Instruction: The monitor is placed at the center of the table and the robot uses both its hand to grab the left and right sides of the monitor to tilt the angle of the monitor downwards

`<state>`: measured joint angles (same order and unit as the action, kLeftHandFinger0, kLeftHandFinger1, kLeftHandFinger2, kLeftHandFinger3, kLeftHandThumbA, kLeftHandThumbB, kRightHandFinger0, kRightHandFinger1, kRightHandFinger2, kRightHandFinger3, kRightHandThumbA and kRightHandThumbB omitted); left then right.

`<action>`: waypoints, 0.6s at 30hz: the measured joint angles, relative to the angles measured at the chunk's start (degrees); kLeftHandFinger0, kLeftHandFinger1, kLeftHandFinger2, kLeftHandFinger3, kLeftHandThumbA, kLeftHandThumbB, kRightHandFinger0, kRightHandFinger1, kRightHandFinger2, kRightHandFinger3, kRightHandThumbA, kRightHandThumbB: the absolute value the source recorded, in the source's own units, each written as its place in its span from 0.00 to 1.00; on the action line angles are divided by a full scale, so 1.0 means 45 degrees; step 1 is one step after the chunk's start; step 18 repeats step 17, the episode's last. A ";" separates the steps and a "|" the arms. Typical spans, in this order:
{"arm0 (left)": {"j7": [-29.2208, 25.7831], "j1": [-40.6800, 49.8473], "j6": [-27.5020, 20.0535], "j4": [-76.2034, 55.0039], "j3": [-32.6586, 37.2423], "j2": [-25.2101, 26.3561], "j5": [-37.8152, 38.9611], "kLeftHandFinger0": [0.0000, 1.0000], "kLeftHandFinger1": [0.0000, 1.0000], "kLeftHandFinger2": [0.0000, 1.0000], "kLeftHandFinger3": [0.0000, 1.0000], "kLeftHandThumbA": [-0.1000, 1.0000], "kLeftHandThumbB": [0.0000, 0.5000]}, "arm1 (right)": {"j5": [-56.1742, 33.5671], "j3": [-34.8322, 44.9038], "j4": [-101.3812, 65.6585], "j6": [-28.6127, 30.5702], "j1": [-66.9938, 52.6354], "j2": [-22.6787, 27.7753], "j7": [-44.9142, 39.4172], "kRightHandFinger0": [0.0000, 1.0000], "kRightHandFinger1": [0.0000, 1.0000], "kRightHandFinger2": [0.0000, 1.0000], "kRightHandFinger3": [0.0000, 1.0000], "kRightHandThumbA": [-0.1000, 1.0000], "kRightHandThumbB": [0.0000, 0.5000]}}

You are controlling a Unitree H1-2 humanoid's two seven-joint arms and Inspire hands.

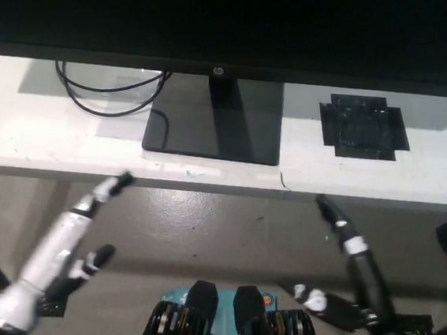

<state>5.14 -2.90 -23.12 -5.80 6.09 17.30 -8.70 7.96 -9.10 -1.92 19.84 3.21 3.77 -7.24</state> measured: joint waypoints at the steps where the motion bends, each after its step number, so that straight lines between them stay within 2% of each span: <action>1: -0.0013 -0.0020 -0.0024 0.0275 0.0043 -0.0109 -0.0002 1.00 1.00 1.00 1.00 0.99 0.51 | 0.0069 -0.0107 0.0376 0.0052 0.0091 -0.0016 0.0227 1.00 1.00 1.00 1.00 1.00 0.72; 5: -0.0036 -0.0176 -0.0055 0.1776 0.0148 -0.0436 -0.0005 1.00 1.00 1.00 1.00 1.00 0.49 | 0.0312 -0.0254 0.2196 0.0185 0.0461 -0.0016 0.1227 1.00 1.00 1.00 1.00 1.00 0.73; 8: -0.0121 -0.0370 -0.0077 0.2946 0.0255 -0.0530 -0.0023 1.00 1.00 1.00 1.00 1.00 0.51 | 0.0365 -0.0323 0.3572 0.0300 0.0748 -0.0020 0.1937 1.00 1.00 1.00 1.00 1.00 0.70; 10: -0.0289 -0.0515 -0.0109 0.3753 0.0288 -0.0525 -0.0054 1.00 1.00 1.00 1.00 0.98 0.49 | 0.0367 -0.0401 0.4743 0.0368 0.1056 -0.0021 0.2474 1.00 1.00 1.00 1.00 1.00 0.67; 13: -0.0518 -0.0710 -0.0171 0.4544 0.0355 -0.0499 -0.0128 1.00 1.00 1.00 1.00 0.94 0.43 | 0.0366 -0.0534 0.6217 0.0458 0.1572 -0.0002 0.3209 1.00 1.00 1.00 1.00 1.00 0.68; 15: -0.0662 -0.0883 -0.0199 0.4904 0.0430 -0.0449 -0.0177 1.00 1.00 1.00 1.00 0.94 0.44 | 0.0365 -0.0704 0.6983 0.0492 0.1946 0.0042 0.3730 1.00 1.00 1.00 1.00 1.00 0.69; 16: -0.0711 -0.0956 -0.0214 0.4984 0.0455 -0.0423 -0.0191 1.00 1.00 1.00 1.00 0.96 0.48 | 0.0362 -0.0783 0.7180 0.0506 0.2087 0.0056 0.3901 1.00 1.00 1.00 1.00 1.00 0.70; 18: -0.0756 -0.1025 -0.0224 0.5055 0.0471 -0.0403 -0.0197 1.00 1.00 1.00 1.00 0.98 0.48 | 0.0358 -0.0840 0.7300 0.0516 0.2178 0.0068 0.4062 1.00 1.00 1.00 1.00 1.00 0.69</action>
